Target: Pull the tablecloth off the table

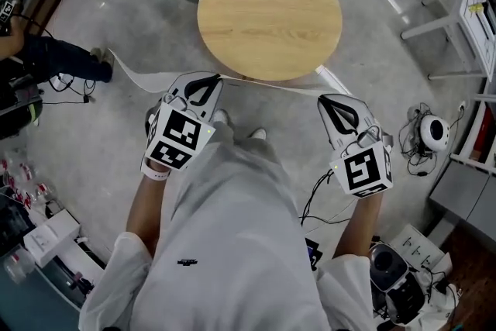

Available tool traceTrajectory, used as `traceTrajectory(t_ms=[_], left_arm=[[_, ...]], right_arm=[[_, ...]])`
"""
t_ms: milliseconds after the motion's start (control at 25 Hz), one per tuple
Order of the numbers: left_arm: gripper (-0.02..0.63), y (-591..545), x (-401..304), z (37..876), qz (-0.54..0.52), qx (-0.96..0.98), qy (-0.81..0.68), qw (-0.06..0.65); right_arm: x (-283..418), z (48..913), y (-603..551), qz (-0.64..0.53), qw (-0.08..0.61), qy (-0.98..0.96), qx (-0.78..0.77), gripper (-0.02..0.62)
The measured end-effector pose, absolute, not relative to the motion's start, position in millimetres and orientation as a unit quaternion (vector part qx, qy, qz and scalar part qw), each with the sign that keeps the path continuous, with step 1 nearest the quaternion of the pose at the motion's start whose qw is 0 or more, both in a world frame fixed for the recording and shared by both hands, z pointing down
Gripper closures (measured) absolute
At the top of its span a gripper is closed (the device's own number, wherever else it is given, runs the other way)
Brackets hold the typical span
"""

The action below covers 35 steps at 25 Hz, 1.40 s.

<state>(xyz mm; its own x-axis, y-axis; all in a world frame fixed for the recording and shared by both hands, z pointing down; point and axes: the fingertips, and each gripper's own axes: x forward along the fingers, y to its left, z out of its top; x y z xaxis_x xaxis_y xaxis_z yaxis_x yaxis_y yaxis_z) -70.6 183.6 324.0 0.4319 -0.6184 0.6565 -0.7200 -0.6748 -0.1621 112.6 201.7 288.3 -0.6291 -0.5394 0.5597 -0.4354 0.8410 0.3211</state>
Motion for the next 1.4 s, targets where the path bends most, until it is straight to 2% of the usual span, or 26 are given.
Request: traceTrajectory(t_ms=[680, 1400], left_arm=[[0.598, 228.0, -101.2, 338.0, 0.342, 0.847, -0.392, 0.11], [0.598, 216.5, -125.9, 350.5, 0.313, 0.852, -0.396, 0.139]], right_arm=[[82.2, 292.2, 252.4, -0.014, 0.298, -0.906, 0.299, 0.584], [54.1, 308.4, 253.5, 0.057, 0.263, -0.898, 0.349, 0.584]])
